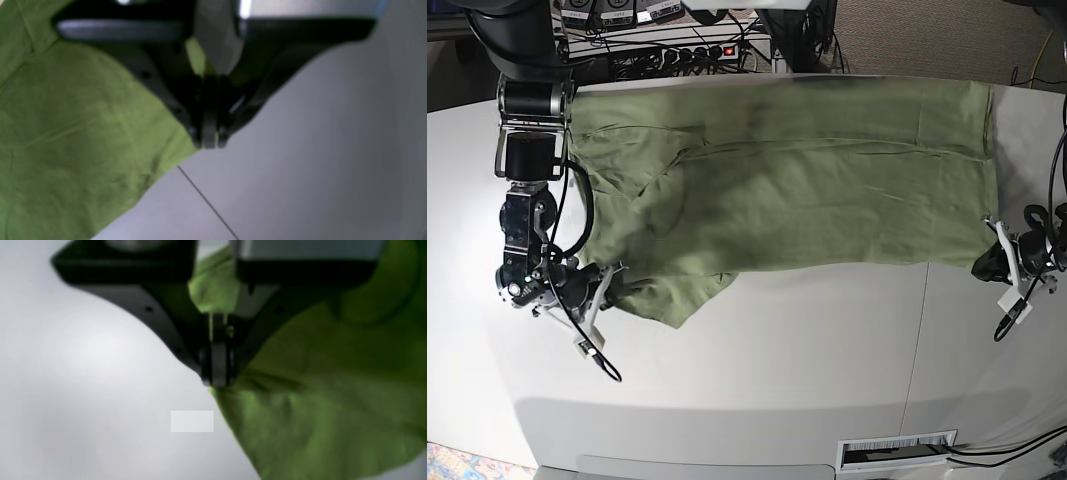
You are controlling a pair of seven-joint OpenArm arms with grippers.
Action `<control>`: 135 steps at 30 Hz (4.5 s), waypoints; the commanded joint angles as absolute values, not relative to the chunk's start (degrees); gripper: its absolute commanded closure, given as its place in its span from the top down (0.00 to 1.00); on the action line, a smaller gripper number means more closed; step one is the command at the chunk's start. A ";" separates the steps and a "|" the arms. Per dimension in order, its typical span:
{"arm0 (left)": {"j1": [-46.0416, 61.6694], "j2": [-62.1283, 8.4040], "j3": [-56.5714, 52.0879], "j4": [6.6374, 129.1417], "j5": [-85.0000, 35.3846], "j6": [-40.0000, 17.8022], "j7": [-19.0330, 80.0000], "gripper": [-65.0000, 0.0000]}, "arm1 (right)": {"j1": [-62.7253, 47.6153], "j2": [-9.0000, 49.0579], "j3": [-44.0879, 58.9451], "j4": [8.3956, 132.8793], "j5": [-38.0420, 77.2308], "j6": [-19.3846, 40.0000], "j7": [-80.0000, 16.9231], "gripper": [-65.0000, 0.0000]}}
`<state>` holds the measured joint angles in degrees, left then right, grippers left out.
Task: Fold the T-shirt properly
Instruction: 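Grasp the hem corners with both grippers, then lift the hem and fold it toward the collar with both grippers, then lower the hem onto the shirt and open both grippers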
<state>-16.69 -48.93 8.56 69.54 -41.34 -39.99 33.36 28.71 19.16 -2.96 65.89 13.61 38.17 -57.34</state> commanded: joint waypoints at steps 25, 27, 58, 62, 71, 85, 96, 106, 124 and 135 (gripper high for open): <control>-13.61 -54.48 7.94 70.30 -75.29 -40.00 68.18 0.00 | 22.39 25.19 -2.63 84.27 34.09 38.11 -78.98 0.00; -11.94 -54.57 7.94 70.30 -75.29 -40.00 68.45 0.00 | 20.53 26.63 -2.63 85.27 34.81 38.13 -78.94 0.00; -4.27 -57.30 7.94 70.35 -75.46 -40.00 68.77 0.00 | 8.51 36.10 -2.52 93.08 41.19 38.11 -80.00 0.00; -3.11 -57.32 7.94 70.37 -75.96 -40.00 70.87 0.00 | 7.62 37.06 -2.52 93.08 43.31 38.11 -80.00 0.00; -2.68 -57.32 7.94 70.37 -77.38 -40.00 72.44 0.00 | 7.60 37.12 -2.52 93.06 43.03 38.15 -80.00 0.00; -2.90 -57.52 7.94 72.66 -83.33 -40.00 72.47 0.39 | 7.62 37.10 -2.52 93.06 46.92 38.22 -80.00 0.04; -2.87 -58.13 7.94 77.30 -83.13 -40.00 73.65 0.41 | 7.62 35.90 -2.52 93.27 55.94 38.54 -80.00 0.31; -2.85 -57.39 7.94 77.32 -74.28 -40.00 68.79 0.10 | 7.42 28.95 -2.55 96.36 59.88 40.00 -80.00 0.00; -2.33 -42.96 7.94 77.01 -64.40 -40.00 64.62 0.00 | -2.28 25.87 -2.68 95.98 36.93 40.00 -73.19 0.00; -1.13 -42.85 7.94 76.99 -56.88 -40.00 55.27 0.00 | -2.07 25.87 -2.66 91.96 18.35 40.00 -58.19 0.00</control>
<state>-0.93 -41.91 8.12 77.01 -60.34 -40.97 53.76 -2.37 25.10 -3.01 92.14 21.43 40.56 -55.64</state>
